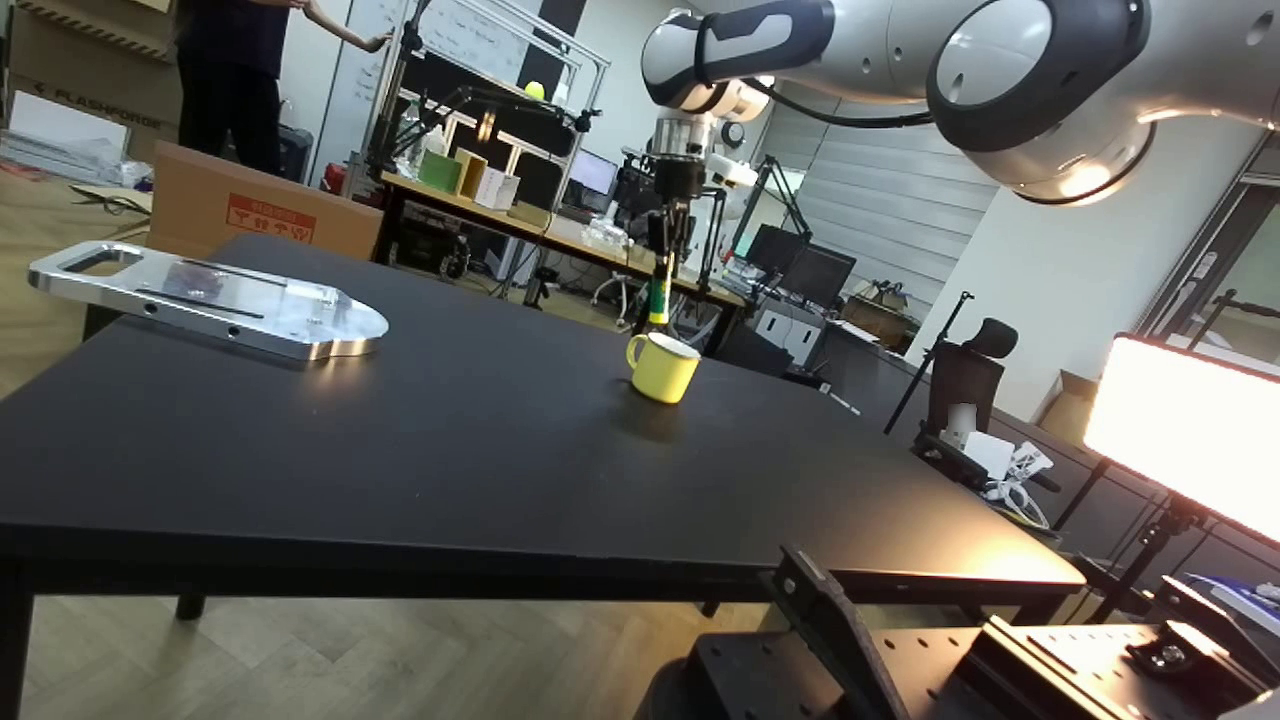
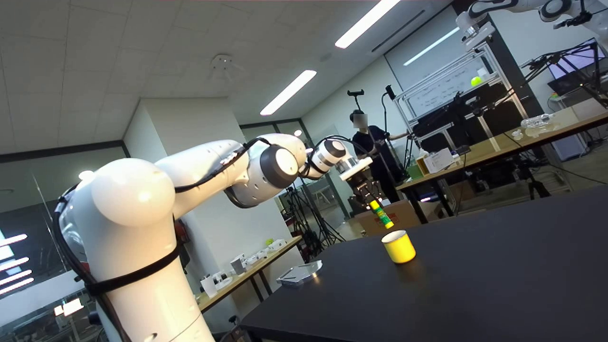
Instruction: Pick the object and put it in the cup
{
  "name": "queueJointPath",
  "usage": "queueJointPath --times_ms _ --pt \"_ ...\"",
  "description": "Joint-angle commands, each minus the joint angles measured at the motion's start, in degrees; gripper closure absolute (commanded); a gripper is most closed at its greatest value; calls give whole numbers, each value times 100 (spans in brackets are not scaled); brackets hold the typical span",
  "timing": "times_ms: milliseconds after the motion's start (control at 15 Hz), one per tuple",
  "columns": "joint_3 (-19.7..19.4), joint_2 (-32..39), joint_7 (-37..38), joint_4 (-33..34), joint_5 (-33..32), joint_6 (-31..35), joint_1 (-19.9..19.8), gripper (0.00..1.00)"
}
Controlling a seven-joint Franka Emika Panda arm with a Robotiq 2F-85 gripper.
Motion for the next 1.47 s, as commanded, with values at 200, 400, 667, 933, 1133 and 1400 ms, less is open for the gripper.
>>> queueJointPath --times_ms 200,400,667,933,1133,1400 --pt "-264 77 -209 228 -333 -722 26 91" --pt "-199 136 -309 256 -298 -644 7 91" --pt "-117 287 -465 295 -229 -304 4 91" --pt "-50 434 -643 279 -182 -117 7 91" --pt "-23 526 -777 282 -159 -99 19 91" --pt "-1 629 -860 294 -120 -103 11 91"
